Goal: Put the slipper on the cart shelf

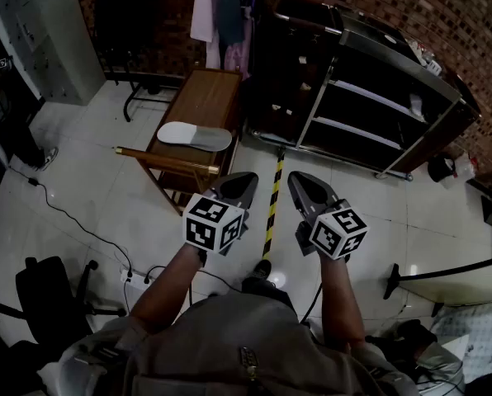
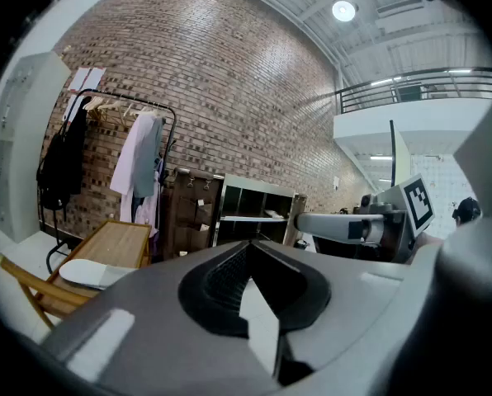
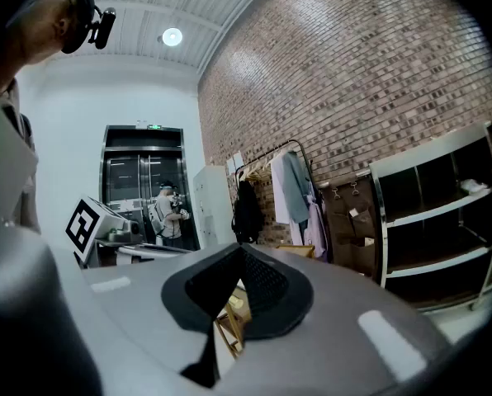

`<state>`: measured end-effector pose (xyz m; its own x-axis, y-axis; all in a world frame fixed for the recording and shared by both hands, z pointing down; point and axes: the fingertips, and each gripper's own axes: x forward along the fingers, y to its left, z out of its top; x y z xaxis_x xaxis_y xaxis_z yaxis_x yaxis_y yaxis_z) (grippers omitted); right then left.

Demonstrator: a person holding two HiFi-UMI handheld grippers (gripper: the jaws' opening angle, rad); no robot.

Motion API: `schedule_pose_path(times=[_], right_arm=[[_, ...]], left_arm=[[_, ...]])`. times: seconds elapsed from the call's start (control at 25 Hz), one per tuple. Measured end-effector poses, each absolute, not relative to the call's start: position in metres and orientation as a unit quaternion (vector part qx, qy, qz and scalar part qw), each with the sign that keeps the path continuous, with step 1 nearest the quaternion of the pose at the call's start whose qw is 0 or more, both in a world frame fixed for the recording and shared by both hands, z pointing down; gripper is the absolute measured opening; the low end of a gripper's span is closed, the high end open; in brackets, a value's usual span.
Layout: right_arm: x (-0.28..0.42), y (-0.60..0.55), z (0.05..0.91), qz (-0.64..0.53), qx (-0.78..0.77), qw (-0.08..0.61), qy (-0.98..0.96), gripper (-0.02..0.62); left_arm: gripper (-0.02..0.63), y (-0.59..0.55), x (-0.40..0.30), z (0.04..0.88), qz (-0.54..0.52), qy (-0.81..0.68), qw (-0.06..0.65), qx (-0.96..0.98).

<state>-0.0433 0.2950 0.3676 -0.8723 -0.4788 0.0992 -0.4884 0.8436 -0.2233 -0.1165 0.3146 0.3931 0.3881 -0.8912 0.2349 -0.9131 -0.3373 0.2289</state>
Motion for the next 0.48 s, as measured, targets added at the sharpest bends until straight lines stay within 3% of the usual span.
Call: schedule_pose_path(times=[0.48], right_arm=[[-0.014,0.205,0.372,0.117,0.238,0.021,-0.964,0.000]], left_arm=[[0.008,0.213,-0.081,0.400,0.036,-0.561,0.169,0.810]])
